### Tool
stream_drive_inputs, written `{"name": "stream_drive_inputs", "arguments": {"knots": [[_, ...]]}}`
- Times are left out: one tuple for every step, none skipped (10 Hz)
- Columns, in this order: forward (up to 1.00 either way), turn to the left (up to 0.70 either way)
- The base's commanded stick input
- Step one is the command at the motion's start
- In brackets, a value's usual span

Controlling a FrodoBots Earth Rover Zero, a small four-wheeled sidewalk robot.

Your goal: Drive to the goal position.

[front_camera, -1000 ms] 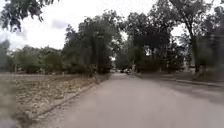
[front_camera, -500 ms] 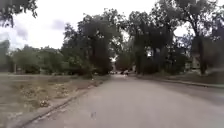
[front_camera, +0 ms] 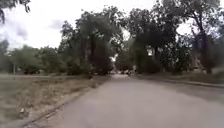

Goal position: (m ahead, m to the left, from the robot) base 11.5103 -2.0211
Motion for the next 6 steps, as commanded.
{"name": "stream_drive_inputs", "arguments": {"knots": [[1.0,-0.03],[1.0,0.01],[1.0,0.01],[1.0,0.01],[1.0,0.01],[1.0,0.01]]}}
